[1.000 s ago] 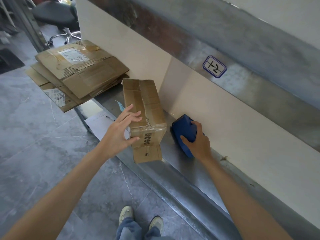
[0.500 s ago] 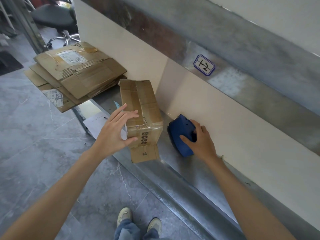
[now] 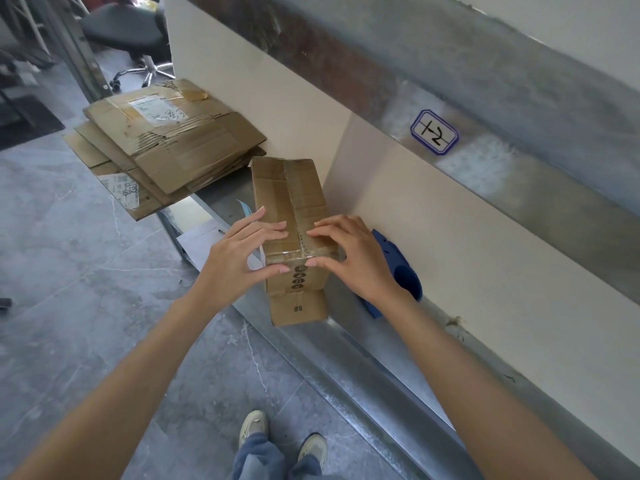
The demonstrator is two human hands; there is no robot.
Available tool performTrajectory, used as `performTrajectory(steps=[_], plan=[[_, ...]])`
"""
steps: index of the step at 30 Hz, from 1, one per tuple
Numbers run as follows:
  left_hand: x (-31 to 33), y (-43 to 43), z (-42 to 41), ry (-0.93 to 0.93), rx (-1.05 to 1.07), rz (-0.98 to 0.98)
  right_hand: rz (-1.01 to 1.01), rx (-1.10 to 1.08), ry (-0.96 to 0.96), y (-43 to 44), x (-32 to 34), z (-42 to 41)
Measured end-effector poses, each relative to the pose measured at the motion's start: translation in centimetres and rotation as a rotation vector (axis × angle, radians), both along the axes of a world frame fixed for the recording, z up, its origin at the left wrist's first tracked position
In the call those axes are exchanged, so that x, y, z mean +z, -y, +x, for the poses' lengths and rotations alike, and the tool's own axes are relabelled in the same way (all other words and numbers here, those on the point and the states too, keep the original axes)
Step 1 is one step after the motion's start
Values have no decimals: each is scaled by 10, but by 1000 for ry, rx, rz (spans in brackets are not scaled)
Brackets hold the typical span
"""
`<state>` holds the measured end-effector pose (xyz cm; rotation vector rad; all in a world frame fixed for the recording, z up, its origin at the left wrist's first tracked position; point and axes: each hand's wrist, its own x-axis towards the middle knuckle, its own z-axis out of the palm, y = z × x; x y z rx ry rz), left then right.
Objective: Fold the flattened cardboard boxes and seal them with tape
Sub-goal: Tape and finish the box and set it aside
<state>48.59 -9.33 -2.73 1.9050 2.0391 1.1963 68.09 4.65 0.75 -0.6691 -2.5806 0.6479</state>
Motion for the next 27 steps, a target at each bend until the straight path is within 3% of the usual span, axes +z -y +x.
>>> performTrajectory(steps=[7, 14, 19, 27], plan=[[8, 6, 2, 61, -32, -40, -61, 48, 35, -10, 2, 7], [8, 2, 21, 141, 132, 21, -49, -50, -14, -1, 2, -3], [10, -2, 20, 139, 138, 26, -61, -62, -26, -7, 0, -5], [10, -7, 37, 284, 272, 27, -206, -108, -69, 5, -5, -4]])
